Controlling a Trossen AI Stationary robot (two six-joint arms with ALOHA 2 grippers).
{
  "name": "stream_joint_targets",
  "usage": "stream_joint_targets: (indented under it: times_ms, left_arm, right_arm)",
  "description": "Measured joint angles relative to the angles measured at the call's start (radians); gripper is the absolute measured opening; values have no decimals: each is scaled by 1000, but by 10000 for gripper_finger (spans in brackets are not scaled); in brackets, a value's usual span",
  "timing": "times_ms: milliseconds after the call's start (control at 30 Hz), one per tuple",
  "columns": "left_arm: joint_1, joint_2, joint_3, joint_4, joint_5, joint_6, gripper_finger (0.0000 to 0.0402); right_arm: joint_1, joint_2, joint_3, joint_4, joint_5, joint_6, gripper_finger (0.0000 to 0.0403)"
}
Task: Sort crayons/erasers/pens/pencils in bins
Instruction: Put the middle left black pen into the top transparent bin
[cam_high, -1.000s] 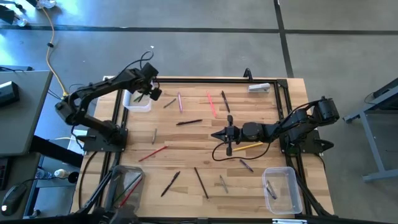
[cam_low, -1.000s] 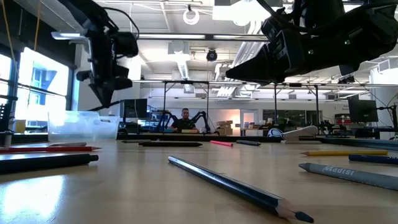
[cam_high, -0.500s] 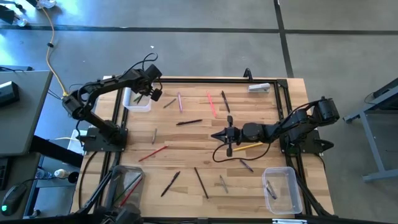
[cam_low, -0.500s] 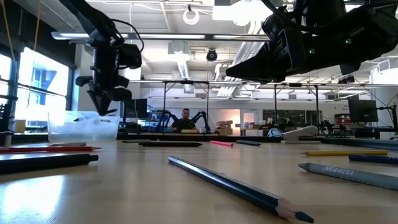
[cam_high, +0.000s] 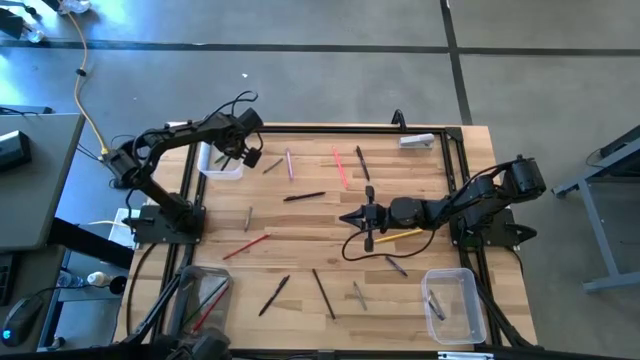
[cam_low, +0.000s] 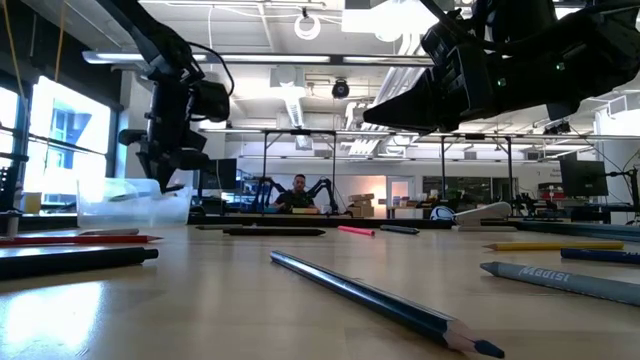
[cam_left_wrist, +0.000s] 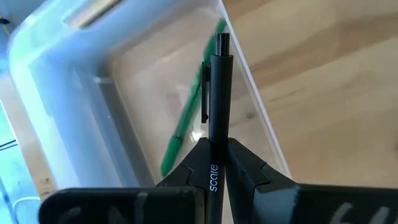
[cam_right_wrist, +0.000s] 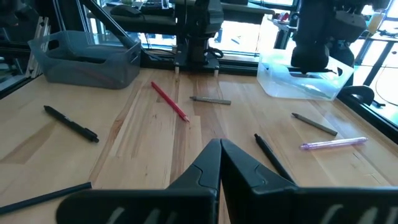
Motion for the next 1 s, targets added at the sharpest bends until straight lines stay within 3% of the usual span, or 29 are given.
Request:
stream_joint_targets:
  times_ms: [1000]
  left_arm:
    - [-13,9,-6,-32,19,-49,17]
  right_arm:
    - [0,0,0,0,0,0,0]
